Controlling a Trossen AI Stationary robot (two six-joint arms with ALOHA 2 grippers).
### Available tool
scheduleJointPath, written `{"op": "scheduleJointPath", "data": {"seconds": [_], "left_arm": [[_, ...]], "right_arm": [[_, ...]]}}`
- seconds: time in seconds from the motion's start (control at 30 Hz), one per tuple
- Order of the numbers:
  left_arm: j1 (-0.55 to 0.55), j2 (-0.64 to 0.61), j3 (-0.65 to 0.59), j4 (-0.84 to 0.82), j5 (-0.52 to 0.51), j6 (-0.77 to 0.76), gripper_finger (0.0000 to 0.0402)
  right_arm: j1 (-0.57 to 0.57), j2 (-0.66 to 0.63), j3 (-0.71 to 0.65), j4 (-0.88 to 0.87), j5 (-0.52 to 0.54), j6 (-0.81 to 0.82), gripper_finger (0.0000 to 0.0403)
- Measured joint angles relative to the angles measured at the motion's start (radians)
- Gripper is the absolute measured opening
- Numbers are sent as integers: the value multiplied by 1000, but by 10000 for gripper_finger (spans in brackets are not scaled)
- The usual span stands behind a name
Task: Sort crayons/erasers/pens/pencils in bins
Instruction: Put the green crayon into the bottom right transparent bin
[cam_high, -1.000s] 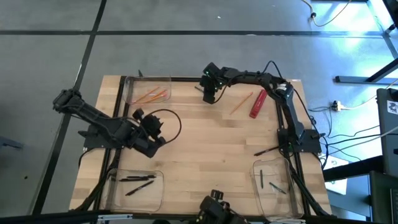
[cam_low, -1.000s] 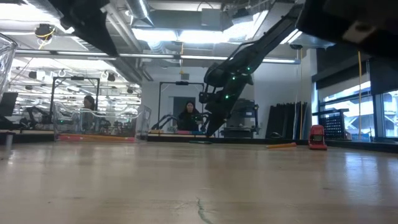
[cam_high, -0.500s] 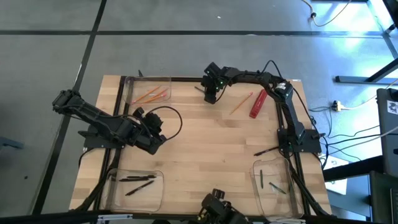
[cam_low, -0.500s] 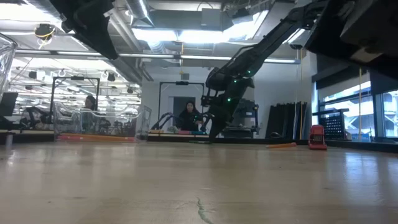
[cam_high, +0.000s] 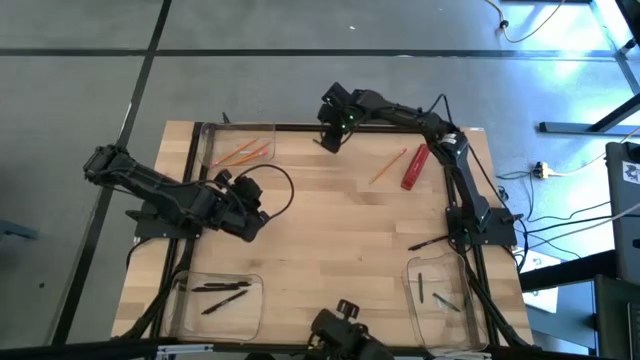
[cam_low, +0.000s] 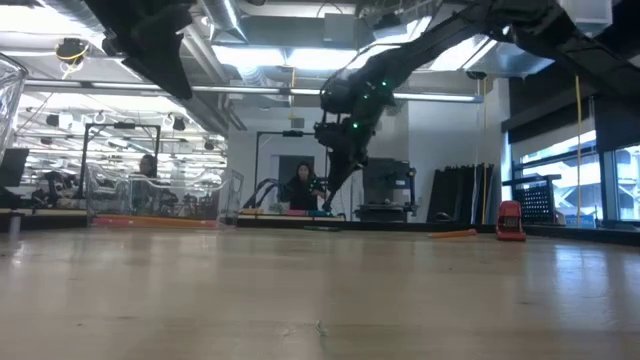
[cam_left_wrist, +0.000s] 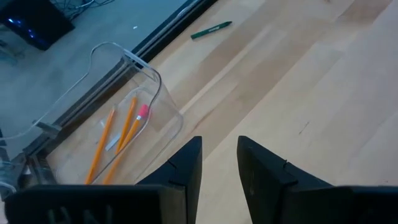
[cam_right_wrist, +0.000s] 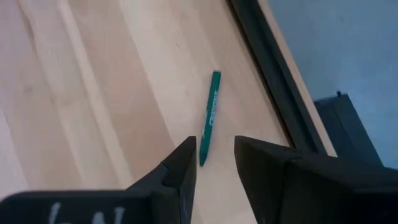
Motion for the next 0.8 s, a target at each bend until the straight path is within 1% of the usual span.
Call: {"op": "scheduleJointPath", "data": {"seconds": [0.07,0.2,0.4,0.53,0.8], "left_arm": [[7,0,0,2,0,0,95],[17,0,0,4,6,1,95],[19,0,0,9,8,6,95],[19,0,0,11,23,24,95],[19,0,0,11,23,24,95]], "right_arm": [[10,26,62,-54,28,-7,111],[18,98,182,-125,28,-23,111],[17,217,301,-226,28,-23,111],[17,258,314,-246,28,-23,111],[16,282,314,-249,24,-23,111]]}}
